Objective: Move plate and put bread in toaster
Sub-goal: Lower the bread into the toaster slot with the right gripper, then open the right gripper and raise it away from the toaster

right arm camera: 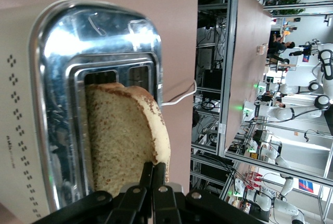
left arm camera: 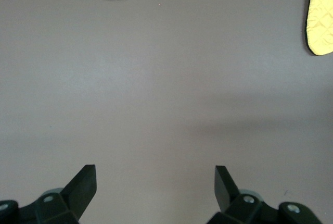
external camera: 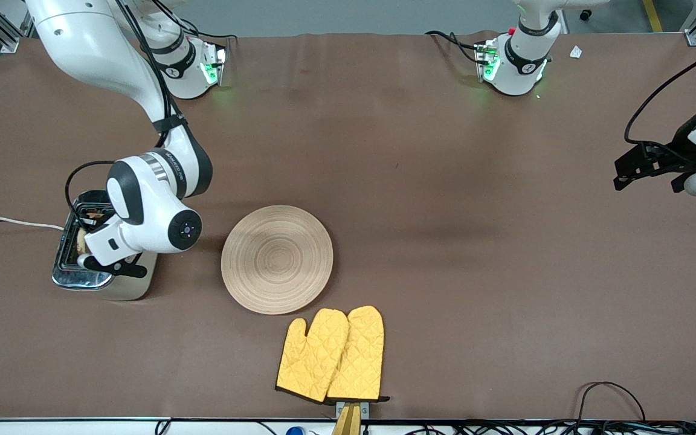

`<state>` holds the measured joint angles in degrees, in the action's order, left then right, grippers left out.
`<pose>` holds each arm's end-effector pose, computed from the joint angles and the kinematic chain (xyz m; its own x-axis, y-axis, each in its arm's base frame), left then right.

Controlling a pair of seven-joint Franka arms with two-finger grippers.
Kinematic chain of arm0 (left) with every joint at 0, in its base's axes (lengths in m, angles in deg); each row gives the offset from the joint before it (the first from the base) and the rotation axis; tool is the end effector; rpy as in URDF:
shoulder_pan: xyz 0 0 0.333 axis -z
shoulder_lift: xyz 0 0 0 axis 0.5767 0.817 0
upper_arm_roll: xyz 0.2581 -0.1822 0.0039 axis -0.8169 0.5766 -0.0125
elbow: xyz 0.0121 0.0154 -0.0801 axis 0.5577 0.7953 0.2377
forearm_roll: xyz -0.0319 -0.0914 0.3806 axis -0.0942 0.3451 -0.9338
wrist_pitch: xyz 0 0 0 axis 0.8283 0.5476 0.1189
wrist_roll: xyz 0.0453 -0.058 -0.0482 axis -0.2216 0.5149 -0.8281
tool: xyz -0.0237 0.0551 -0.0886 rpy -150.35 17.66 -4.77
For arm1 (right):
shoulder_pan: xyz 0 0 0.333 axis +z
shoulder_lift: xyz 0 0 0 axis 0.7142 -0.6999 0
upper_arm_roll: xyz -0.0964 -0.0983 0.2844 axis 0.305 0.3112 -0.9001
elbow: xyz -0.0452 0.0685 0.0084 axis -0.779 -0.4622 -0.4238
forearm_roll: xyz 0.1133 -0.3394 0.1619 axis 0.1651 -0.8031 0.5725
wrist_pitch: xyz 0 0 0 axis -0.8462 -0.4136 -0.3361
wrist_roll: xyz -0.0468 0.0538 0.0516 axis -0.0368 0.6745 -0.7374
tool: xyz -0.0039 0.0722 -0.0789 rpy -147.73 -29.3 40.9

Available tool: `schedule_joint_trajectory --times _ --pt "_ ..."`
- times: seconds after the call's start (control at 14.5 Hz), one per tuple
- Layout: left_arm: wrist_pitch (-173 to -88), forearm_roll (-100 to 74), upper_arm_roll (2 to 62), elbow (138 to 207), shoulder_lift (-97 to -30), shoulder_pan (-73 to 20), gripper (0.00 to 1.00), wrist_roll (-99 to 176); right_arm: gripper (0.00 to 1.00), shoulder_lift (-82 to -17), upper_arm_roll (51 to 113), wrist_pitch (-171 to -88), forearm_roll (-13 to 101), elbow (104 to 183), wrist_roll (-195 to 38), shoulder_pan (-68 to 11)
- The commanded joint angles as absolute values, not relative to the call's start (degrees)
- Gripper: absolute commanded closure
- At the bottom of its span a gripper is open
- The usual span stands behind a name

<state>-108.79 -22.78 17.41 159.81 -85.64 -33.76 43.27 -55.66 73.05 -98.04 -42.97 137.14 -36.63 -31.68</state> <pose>0.5814 -0.0499 0.6256 0.9944 -0.0592 0.0874 -0.0592 -0.9982 -0.0028 0.6196 0.0963 0.3227 0.9802 -0.1695 -0.1020 -0.0002 -0.5162 0.8565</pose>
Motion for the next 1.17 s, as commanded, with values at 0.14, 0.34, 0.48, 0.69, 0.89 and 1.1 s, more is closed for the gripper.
schedule_joint_trajectory --times 0.14,0.34,0.48,0.69,0.89,1.1 --pt "-109.5 -22.1 17.3 160.9 -86.8 -33.7 0.0 42.4 0.29 -55.1 72.5 -99.3 -40.3 138.3 -34.1 -32.7" --pt "-109.5 -22.1 17.3 160.9 -86.7 -33.7 0.0 42.4 0.0 -54.1 72.1 -98.5 -39.7 137.5 -35.0 -31.8" --pt "-109.5 -22.1 17.3 160.8 -86.7 -33.7 0.0 42.4 0.0 -51.9 72.1 -95.8 -36.5 135.9 -35.3 -30.6" --pt "-109.5 -22.1 17.3 160.8 -86.7 -33.7 0.0 42.4 0.0 -50.0 72.1 -90.1 -30.7 130.2 -35.3 -29.0" --pt "-109.5 -22.2 17.3 160.8 -86.7 -33.7 0.0 42.4 0.0 -46.9 72.0 -85.3 -26.4 127.3 -36.7 -27.3" --pt "-109.9 -22.3 17.3 160.7 -86.6 -33.6 0.0 42.4 0.0 -40.9 72.5 -85.8 -19.6 127.3 -37.4 -29.7"
